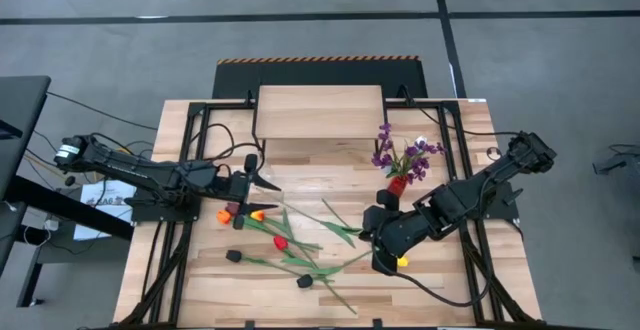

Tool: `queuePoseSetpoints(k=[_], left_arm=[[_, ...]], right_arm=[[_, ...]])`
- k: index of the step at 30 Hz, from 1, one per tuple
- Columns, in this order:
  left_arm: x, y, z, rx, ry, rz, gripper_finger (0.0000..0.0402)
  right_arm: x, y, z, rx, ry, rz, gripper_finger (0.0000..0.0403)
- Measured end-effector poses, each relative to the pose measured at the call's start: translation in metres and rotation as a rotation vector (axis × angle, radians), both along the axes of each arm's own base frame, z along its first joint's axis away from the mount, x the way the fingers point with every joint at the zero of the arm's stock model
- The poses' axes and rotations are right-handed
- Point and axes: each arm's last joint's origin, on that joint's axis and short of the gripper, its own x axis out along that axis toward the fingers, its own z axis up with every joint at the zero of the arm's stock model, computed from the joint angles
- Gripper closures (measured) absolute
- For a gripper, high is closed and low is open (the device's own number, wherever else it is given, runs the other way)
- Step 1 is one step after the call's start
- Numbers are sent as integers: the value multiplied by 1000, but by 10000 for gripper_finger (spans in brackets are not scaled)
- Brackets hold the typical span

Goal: Pick and place flowers into a vace then onto a shelf
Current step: Put the pink flower into the red vase

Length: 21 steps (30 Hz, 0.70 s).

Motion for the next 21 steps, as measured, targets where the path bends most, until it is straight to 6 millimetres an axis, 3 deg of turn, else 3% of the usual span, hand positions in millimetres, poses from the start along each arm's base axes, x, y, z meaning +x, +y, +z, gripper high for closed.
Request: queuePoseSetpoints(k=[11,21], left_arm=[[-3,-2,17,-29,-152,-86,216],[1,-3,11,-81,-107,-93,216]], right_arm=[[0,0,0,10,10,8,394],[0,0,0,8,8,5,394]])
